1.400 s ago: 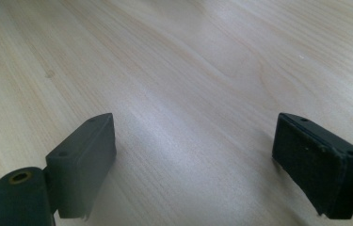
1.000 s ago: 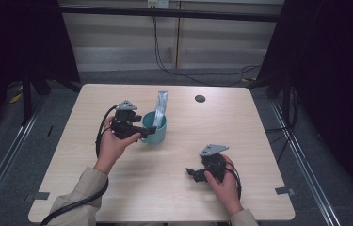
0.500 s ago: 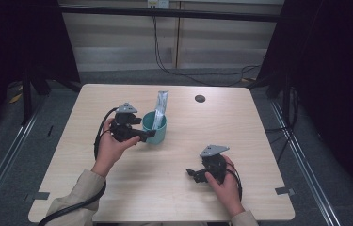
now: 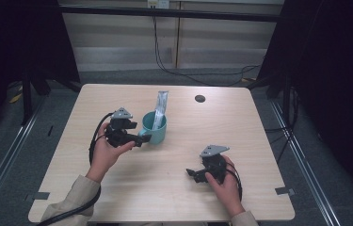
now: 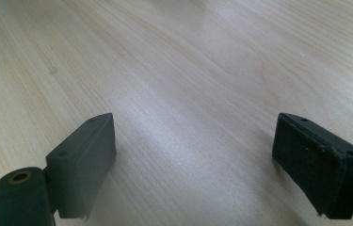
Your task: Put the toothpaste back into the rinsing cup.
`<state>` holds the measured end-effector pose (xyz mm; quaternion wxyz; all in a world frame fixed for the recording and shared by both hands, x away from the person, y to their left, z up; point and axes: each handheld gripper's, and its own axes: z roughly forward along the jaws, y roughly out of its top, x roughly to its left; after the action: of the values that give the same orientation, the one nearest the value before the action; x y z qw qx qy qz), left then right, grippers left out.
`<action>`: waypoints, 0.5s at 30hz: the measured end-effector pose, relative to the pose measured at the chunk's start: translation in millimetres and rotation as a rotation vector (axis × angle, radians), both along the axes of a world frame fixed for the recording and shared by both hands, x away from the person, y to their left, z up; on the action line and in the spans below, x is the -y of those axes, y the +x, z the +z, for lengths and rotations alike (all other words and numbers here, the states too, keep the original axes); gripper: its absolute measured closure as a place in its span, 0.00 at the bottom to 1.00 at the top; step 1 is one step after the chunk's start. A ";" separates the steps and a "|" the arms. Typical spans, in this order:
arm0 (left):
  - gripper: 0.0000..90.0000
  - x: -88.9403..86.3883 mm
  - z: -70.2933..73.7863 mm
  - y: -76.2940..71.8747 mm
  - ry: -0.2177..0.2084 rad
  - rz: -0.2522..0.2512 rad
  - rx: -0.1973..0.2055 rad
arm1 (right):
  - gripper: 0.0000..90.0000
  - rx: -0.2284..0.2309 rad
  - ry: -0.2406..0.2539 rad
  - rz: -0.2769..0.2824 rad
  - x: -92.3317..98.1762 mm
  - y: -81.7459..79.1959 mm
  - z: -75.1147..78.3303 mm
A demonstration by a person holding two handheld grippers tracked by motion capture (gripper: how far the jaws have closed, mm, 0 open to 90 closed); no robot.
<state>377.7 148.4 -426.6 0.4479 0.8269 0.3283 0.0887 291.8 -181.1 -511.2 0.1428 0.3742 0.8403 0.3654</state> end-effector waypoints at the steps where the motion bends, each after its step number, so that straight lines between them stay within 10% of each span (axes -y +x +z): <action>1: 0.18 -2.3 -2.9 -1.3 0.002 0.002 -0.003 | 0.15 -0.001 0.000 -0.001 0.0 0.0 0.0; 15: 0.18 -17.9 -24.7 -11.2 0.008 0.007 -0.015 | 0.15 -0.001 0.000 -0.001 -0.1 0.0 0.0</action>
<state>366.4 166.2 -451.3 0.4419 0.8281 0.3343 0.0855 291.8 -181.0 -511.2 0.1426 0.3746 0.8401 0.3654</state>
